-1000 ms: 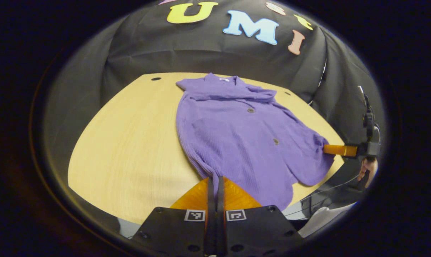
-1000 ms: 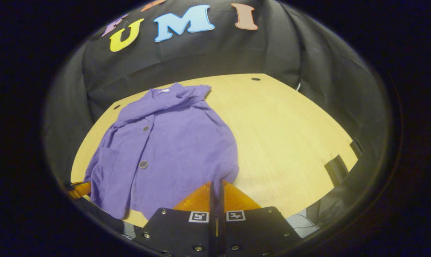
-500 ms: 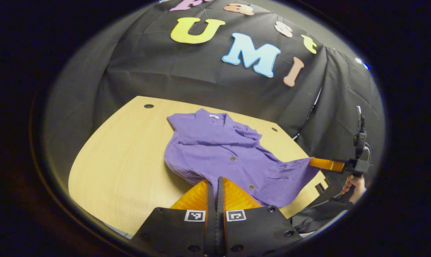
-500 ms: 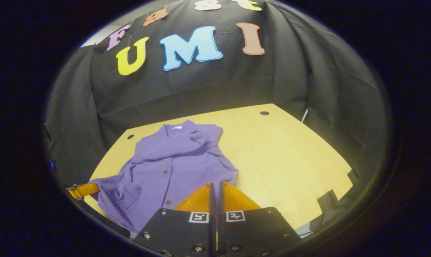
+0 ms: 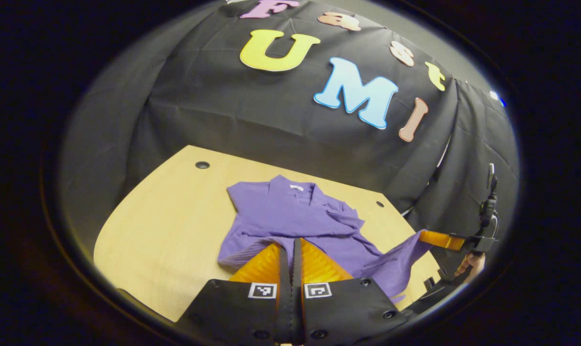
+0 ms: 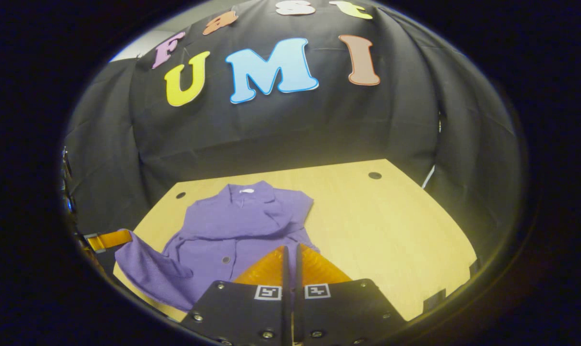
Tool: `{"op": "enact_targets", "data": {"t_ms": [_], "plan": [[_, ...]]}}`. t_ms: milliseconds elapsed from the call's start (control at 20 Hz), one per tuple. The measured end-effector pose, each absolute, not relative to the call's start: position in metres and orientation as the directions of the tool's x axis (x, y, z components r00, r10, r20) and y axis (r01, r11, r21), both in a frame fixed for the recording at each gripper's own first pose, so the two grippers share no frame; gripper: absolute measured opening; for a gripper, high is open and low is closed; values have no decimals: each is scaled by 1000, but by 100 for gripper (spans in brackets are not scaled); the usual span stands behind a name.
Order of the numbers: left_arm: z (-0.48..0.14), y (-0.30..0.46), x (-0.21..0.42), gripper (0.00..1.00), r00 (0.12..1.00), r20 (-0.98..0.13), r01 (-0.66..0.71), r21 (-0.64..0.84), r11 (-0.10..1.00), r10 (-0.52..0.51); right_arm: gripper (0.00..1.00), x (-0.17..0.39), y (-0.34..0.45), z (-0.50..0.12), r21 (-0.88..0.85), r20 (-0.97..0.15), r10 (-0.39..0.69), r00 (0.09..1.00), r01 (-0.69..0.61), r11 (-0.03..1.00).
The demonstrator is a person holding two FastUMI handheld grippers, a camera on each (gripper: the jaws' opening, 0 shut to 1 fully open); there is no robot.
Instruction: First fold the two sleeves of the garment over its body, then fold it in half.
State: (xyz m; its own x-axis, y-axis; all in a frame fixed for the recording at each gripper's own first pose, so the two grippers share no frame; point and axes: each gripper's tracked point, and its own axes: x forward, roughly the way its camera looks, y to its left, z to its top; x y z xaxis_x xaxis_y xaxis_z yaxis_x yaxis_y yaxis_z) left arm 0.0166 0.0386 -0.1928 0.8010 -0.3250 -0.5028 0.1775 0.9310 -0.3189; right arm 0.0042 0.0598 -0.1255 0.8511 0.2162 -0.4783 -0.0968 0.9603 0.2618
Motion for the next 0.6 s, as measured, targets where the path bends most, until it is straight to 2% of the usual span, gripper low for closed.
{"op": "enact_targets", "data": {"t_ms": [600], "plan": [[-172, 37, 185, 7, 870, -440, 116, -256, 960, -223, 3, 142, 68, -89, 282, -376, 276, 884, -174, 943]]}}
